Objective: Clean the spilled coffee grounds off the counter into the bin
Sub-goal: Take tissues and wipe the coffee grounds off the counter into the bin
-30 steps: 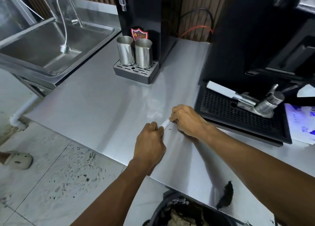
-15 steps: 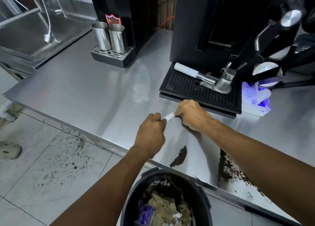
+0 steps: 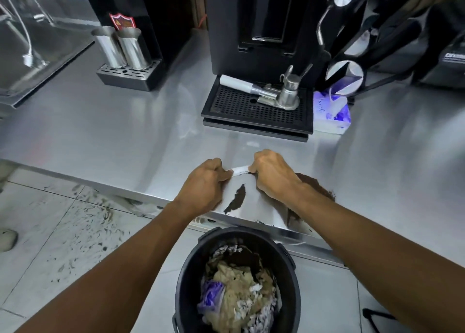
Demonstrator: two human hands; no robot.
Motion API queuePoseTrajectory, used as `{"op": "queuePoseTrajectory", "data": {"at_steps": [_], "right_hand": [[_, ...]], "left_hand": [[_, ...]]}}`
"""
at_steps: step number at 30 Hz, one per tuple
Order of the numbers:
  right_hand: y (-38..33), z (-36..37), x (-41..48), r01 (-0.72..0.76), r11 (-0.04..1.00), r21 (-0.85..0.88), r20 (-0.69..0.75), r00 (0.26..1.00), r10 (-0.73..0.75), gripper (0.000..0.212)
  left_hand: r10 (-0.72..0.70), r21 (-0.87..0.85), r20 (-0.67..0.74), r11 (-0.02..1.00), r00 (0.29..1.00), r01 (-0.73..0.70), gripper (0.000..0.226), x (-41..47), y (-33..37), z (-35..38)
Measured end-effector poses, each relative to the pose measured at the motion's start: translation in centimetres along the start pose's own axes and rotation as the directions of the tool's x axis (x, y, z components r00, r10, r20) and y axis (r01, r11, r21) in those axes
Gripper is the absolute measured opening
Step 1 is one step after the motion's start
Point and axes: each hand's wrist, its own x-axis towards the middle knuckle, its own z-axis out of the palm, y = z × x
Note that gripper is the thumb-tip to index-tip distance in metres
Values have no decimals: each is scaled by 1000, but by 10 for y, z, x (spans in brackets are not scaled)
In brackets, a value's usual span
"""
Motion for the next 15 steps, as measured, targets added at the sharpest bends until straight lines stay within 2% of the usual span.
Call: {"op": "queuePoseTrajectory", "data": {"at_steps": [6, 11, 15], "right_hand": [[-17, 11, -26, -99, 994, 46, -31, 994, 100, 21], [-31, 19, -43, -175, 983, 52, -28, 984, 176, 17], [-41, 15, -59, -190, 981, 43, -18, 982, 190, 18]], "left_hand": [[95, -96, -31, 991, 995, -97, 15, -24, 2, -1], [164, -122, -1, 979, 986, -163, 20, -49, 3, -3], [156, -141, 29, 979, 987, -150, 28, -63, 5, 0]]}}
